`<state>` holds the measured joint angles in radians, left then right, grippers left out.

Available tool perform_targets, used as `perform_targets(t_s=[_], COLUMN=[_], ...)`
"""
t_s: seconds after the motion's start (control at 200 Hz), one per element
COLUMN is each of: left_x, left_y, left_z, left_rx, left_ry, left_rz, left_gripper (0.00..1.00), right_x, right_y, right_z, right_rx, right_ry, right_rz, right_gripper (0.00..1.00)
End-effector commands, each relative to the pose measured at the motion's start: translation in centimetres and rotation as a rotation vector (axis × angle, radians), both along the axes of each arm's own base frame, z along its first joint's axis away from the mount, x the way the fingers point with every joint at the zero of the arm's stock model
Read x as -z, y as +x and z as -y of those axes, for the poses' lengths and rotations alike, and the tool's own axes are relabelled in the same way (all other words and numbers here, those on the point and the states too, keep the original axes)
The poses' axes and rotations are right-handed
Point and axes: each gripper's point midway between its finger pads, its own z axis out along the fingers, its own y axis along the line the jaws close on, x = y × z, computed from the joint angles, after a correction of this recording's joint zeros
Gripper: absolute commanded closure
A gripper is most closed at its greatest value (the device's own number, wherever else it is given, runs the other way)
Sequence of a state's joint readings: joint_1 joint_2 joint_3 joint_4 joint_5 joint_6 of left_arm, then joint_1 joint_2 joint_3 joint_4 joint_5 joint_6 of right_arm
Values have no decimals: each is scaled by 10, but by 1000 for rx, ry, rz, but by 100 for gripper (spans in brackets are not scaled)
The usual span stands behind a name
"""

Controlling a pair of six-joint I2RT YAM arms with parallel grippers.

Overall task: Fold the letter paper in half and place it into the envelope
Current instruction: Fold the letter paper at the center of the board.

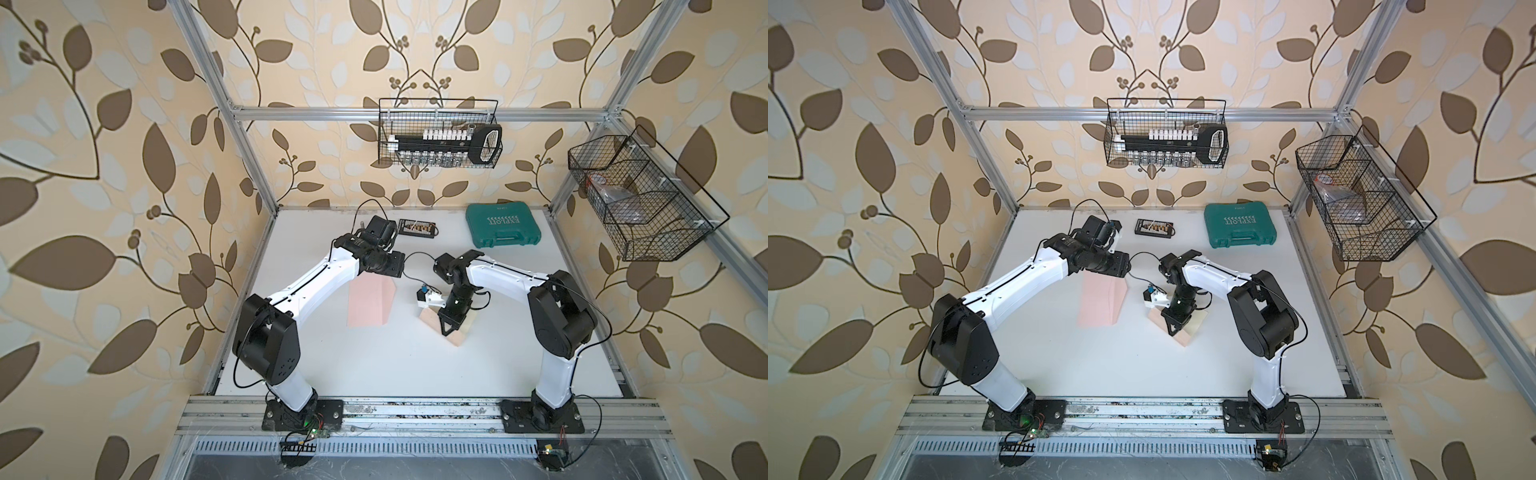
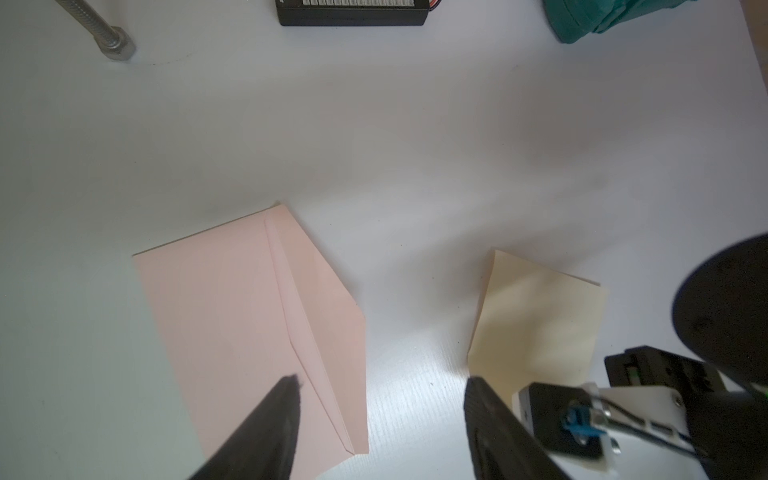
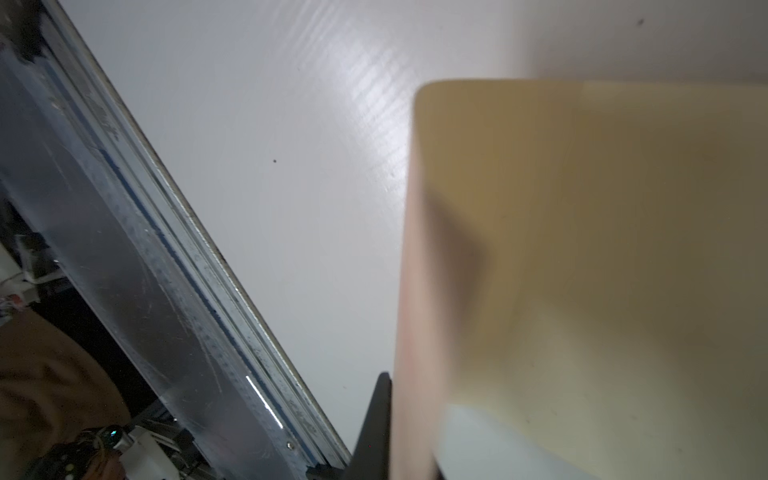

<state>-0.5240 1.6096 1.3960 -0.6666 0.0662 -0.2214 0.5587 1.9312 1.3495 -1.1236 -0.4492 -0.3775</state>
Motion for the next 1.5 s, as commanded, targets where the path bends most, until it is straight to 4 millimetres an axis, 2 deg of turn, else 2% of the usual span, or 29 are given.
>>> perform_targets(t_s=[0.0, 0.185, 0.355, 0.505, 0.67, 1.065, 1.235, 1.315, 1.495], left_x=[-17, -10, 10, 30, 52, 96, 120, 123, 130], left_y=[-9, -31, -51, -61, -65, -72, -79, -79, -76], left_z=[-2, -1, 12, 28, 43, 75, 92, 96, 102], left_rx=[-3, 39, 85, 109, 124, 183, 222, 225, 234], left_ry=[-24, -37, -45, -29, -47, -35, -14, -17, -10], left_rz=[34, 13, -38, -85, -132, -223, -279, -283, -300], left_gripper=[36, 43, 46, 47, 51, 60, 75, 79, 83], right_x=[-15, -22, -17, -7, 12, 32, 37, 37, 38], right_y=[-7, 1, 13, 21, 21, 25, 27, 27, 28], right_z=[-21, -33, -22, -11, 1, 14, 18, 19, 20], right_rx=[92, 186, 250, 265, 263, 266, 269, 270, 272], right_ry=[117, 224, 232, 181, 96, 3, -20, -20, -21], right_rz=[-161, -266, -275, -234, -209, -159, -148, -146, -144], right_gripper=[100, 100, 100, 100, 100, 100, 100, 100, 100])
